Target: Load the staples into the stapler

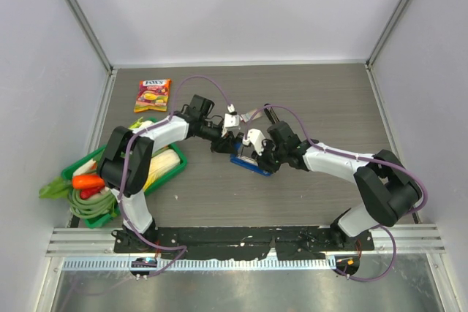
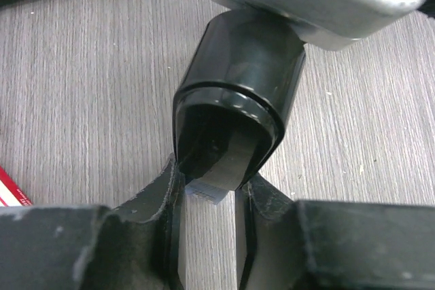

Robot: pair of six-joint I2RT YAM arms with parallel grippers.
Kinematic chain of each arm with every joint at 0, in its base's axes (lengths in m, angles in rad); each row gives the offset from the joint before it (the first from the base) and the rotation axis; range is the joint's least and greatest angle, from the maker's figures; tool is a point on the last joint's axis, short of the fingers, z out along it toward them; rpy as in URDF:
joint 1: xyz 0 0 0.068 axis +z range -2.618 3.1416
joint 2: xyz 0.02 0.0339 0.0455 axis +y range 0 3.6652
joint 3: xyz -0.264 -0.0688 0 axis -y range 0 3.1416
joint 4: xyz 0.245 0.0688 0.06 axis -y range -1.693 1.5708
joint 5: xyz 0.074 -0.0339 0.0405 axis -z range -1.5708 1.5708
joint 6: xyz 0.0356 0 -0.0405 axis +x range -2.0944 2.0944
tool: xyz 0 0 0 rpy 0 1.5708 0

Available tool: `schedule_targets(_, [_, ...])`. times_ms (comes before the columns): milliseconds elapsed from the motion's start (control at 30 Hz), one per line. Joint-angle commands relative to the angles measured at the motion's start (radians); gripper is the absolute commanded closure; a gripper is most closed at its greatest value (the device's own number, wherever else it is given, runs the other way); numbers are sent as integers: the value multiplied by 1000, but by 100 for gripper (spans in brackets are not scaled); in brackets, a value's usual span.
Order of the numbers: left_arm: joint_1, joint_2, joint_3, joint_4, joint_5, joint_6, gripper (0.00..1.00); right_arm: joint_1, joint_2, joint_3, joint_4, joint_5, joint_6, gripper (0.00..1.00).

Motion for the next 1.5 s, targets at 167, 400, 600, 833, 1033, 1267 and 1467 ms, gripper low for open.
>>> schedule_targets(167, [-21,-79,-72,35,-10,-26,100,6,-36,6,-28,-19,-21,83])
schedule_targets(400, [-21,-193,-143,6,-88,12,100,-4,-74,10,-72,-68,-69,68])
schedule_targets(600, [-23,-250,-181,4,-191,-6,100,-24,-132,4,-94,-124,-78,66])
schedule_targets(833, [-75,-296,-219,-5,-373,-8,100,-37,-146,7,-103,-149,-80,66])
schedule_targets(1033, [-125,-305,-209,-46,-522,0,100,-54,-163,6,-102,-155,-77,66])
schedule_targets(1267, [-222,-267,-147,-161,-711,60,100,-71,-172,10,-103,-166,-66,65])
schedule_targets(1467, [-263,-193,-104,-238,-781,87,100,-122,-198,18,-97,-164,-37,65])
